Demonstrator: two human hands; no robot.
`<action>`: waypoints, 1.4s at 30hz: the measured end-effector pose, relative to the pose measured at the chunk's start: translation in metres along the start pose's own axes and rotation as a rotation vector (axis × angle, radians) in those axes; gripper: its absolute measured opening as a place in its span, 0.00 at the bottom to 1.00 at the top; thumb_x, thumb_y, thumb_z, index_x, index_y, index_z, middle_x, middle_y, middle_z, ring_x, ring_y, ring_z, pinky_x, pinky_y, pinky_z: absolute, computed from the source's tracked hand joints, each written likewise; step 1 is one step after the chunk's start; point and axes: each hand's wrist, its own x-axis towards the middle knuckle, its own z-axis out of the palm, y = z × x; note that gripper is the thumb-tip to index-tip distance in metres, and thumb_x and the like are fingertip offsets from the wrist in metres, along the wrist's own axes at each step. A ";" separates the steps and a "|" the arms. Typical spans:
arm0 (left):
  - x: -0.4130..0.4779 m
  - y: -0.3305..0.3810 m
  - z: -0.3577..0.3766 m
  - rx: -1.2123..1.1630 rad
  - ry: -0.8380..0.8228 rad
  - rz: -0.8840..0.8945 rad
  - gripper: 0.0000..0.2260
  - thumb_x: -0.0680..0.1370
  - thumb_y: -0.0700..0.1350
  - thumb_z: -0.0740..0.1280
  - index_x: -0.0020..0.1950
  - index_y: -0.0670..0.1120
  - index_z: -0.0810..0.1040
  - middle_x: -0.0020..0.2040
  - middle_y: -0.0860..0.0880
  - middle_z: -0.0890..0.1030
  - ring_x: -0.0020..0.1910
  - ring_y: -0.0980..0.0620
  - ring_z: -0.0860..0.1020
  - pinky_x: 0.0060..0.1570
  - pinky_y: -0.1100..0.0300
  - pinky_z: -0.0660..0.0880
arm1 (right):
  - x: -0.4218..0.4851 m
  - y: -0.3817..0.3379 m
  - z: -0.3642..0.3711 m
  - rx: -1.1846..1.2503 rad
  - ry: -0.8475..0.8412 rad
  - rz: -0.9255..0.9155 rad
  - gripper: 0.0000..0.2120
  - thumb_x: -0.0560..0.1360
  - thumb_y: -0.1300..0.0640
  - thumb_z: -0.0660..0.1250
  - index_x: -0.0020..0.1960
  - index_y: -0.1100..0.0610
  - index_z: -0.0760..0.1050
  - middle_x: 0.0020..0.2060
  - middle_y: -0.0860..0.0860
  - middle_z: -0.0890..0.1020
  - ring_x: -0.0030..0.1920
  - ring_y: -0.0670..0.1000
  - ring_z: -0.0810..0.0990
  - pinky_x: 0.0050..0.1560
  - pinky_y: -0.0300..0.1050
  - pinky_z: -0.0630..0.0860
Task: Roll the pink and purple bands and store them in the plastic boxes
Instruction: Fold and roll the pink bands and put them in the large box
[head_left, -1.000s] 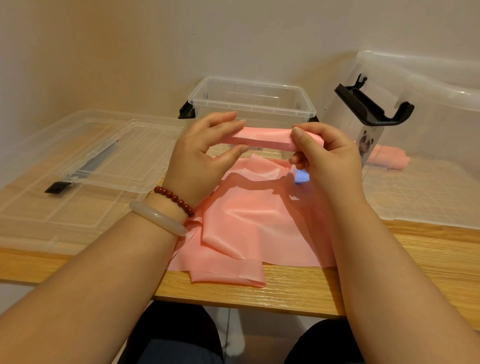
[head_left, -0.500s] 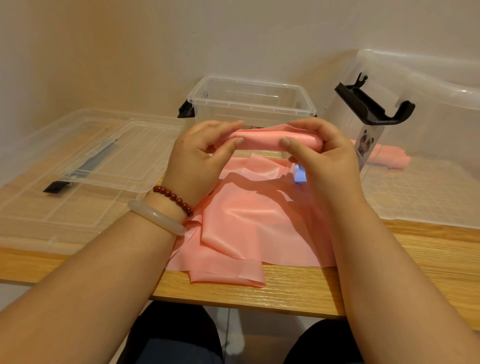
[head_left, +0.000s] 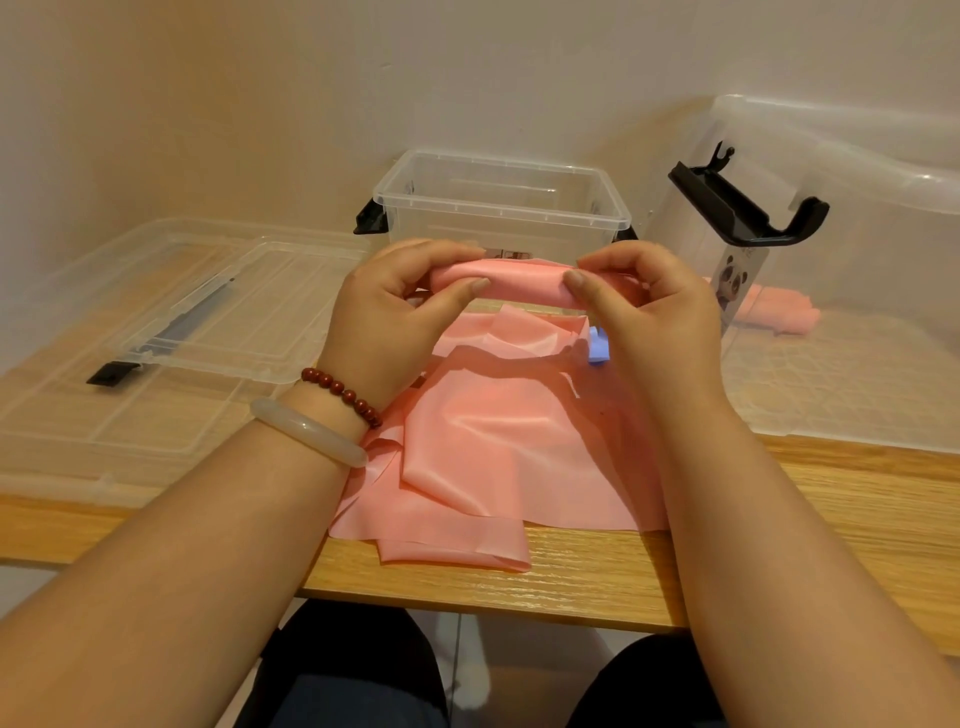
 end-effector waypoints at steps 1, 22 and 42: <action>0.000 -0.001 0.000 0.011 -0.008 0.000 0.11 0.74 0.42 0.73 0.52 0.57 0.79 0.48 0.58 0.80 0.49 0.56 0.79 0.48 0.69 0.74 | 0.000 0.002 0.000 -0.087 -0.015 -0.081 0.04 0.73 0.55 0.73 0.47 0.49 0.80 0.43 0.41 0.80 0.47 0.42 0.78 0.50 0.41 0.77; 0.002 -0.008 0.004 0.291 -0.101 0.294 0.14 0.72 0.42 0.74 0.58 0.45 0.82 0.55 0.54 0.77 0.55 0.56 0.75 0.59 0.67 0.70 | 0.000 0.013 0.008 -0.475 -0.098 -0.423 0.10 0.72 0.51 0.72 0.52 0.51 0.83 0.43 0.45 0.82 0.45 0.50 0.78 0.48 0.52 0.68; 0.002 -0.004 0.004 0.269 -0.056 0.298 0.08 0.75 0.41 0.70 0.54 0.44 0.83 0.50 0.55 0.77 0.51 0.59 0.75 0.54 0.65 0.72 | -0.007 0.006 0.015 -0.486 -0.137 -0.417 0.16 0.75 0.49 0.68 0.61 0.50 0.79 0.56 0.46 0.81 0.58 0.51 0.77 0.62 0.51 0.63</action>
